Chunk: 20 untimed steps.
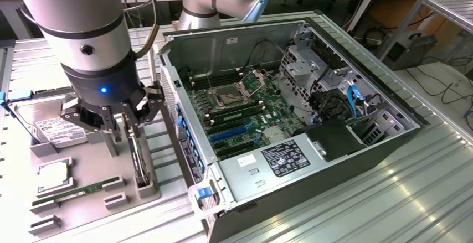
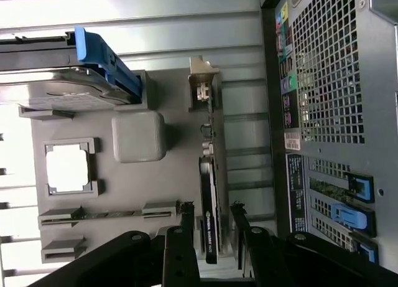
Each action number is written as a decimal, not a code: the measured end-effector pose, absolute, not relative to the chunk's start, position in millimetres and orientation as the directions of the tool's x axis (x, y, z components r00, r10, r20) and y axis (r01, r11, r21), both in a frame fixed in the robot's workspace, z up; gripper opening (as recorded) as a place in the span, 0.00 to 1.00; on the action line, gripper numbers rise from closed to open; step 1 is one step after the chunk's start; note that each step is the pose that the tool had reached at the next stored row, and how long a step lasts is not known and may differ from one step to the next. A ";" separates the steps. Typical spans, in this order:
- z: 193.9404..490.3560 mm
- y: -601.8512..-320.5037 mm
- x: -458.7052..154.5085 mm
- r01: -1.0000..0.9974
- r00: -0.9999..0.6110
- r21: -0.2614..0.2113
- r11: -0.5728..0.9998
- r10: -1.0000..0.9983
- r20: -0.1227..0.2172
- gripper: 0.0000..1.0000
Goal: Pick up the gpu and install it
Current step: 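Pick up the gpu and move the gpu toward the slot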
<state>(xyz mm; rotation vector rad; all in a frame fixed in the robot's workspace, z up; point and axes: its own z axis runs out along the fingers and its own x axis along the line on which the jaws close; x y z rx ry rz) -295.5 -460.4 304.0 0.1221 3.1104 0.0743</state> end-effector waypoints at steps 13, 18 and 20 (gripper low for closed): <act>274.0 -460.4 -292.3 0.078 -0.997 0.049 0.996 0.079 -0.026 0.36; 261.4 -458.1 -292.3 0.078 -0.997 0.049 0.996 0.079 -0.026 0.36; 257.0 -456.3 -292.3 0.078 -0.997 0.049 0.996 0.079 -0.026 0.36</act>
